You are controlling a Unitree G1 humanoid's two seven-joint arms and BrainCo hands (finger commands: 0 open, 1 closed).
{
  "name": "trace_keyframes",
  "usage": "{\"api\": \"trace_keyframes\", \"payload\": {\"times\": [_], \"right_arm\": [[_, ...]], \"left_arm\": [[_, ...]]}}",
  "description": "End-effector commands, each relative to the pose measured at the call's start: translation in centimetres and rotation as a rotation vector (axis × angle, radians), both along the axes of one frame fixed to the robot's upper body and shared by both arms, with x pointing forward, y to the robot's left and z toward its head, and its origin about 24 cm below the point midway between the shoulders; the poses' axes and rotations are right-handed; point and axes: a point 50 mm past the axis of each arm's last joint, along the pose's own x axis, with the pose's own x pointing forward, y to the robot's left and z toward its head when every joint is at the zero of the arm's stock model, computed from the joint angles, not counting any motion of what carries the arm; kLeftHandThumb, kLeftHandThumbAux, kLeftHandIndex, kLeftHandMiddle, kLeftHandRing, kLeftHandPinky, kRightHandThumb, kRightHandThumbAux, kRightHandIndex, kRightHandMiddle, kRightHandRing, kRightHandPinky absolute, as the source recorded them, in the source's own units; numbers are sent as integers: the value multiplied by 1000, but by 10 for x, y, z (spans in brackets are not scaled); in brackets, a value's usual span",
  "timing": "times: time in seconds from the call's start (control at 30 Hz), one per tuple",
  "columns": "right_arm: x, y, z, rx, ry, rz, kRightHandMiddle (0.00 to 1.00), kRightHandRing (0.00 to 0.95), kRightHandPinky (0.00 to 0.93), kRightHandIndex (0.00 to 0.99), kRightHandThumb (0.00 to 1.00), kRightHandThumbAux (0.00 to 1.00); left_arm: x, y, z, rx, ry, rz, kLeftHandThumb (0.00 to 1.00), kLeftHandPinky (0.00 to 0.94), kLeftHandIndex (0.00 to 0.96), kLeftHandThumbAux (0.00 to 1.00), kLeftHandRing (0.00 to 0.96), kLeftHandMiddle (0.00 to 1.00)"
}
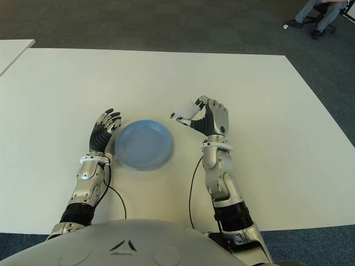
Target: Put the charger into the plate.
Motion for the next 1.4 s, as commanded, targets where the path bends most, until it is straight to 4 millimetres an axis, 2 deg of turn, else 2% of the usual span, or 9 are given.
{"api": "trace_keyframes", "payload": {"times": [0.03,0.2,0.43,0.97,1.4], "right_arm": [[-4,13,-1,11,26,51,914,895,881,440,749,708],[-5,20,-3,22,58,80,907,887,876,440,749,708],[-5,32,-16,61,112,107,907,889,868,440,749,708],[-8,43,-40,113,228,145,895,878,867,440,749,707],[-10,52,-50,129,258,189,894,878,876,440,749,708]], "left_arm": [[-6,0,-11,-4,66,22,0,250,153,571,236,235],[-5,0,-11,-3,71,26,0,247,147,572,231,229],[-5,0,-12,0,72,25,0,241,142,568,228,227],[-5,-2,-11,-8,71,24,0,250,144,565,232,229],[-6,-2,-11,-5,69,25,0,243,138,560,231,227]]}}
